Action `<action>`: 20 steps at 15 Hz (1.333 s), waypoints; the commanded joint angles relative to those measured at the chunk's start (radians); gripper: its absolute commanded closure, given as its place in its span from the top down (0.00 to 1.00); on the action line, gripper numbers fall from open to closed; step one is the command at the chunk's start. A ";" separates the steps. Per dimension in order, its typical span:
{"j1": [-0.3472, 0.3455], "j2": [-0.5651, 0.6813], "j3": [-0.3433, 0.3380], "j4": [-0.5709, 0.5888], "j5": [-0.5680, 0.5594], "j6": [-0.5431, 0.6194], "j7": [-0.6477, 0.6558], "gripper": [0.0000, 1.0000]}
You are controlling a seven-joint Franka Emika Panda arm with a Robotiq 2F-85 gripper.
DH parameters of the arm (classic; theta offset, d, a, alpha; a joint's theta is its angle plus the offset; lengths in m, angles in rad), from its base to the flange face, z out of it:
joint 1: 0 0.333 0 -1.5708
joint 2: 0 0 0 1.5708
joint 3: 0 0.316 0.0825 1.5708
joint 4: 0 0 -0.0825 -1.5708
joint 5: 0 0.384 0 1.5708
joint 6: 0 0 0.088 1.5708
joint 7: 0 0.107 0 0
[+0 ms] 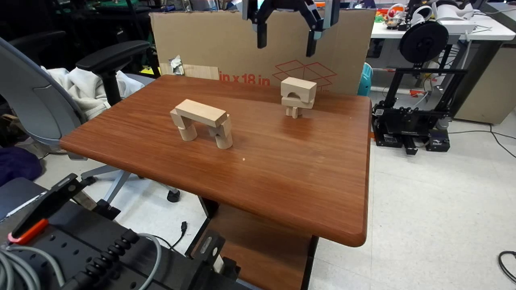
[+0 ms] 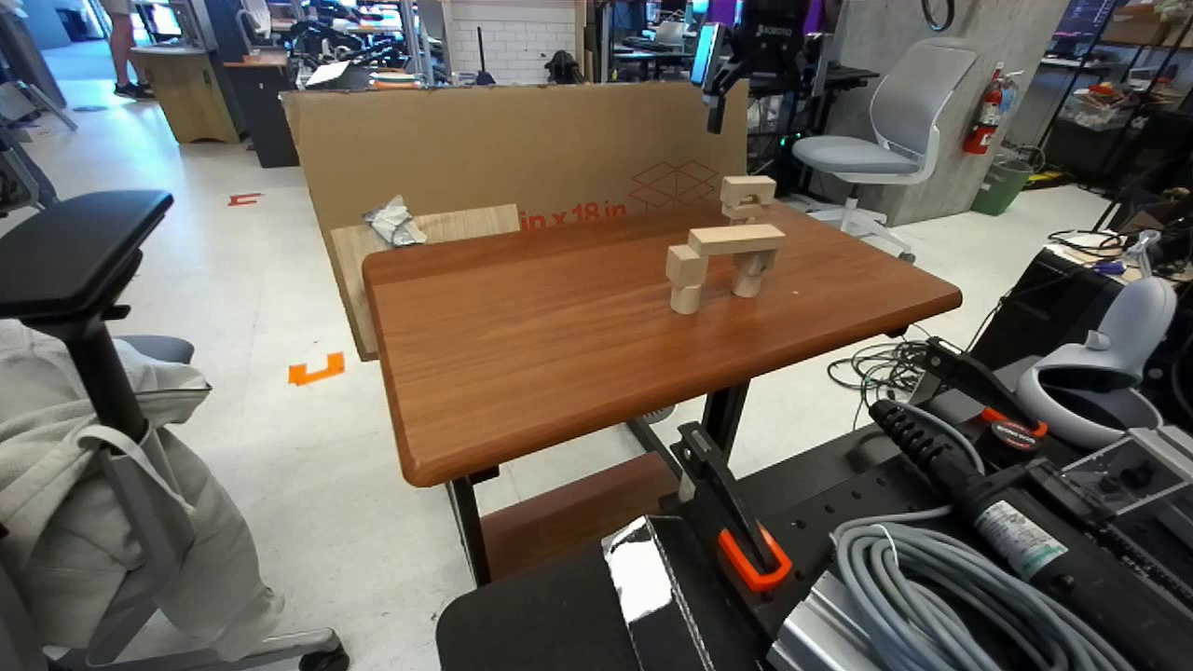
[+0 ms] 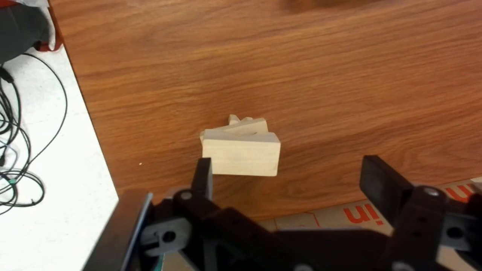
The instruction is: Remove the object from the smaller toy tower and put it on top of the larger toy tower
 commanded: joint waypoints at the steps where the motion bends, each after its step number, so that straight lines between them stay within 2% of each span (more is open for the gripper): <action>1: -0.027 0.051 0.014 0.063 -0.025 -0.018 0.008 1.00; 8: -0.045 0.122 0.014 0.111 -0.031 -0.032 0.010 1.00; 16: -0.036 0.194 0.012 0.179 -0.055 -0.059 0.024 1.00; 17: -0.035 0.202 0.012 0.188 -0.056 -0.061 0.027 0.75; 18: -0.034 0.207 0.012 0.192 -0.058 -0.061 0.027 0.74; 20: -0.034 0.210 0.013 0.194 -0.059 -0.056 0.025 0.58</action>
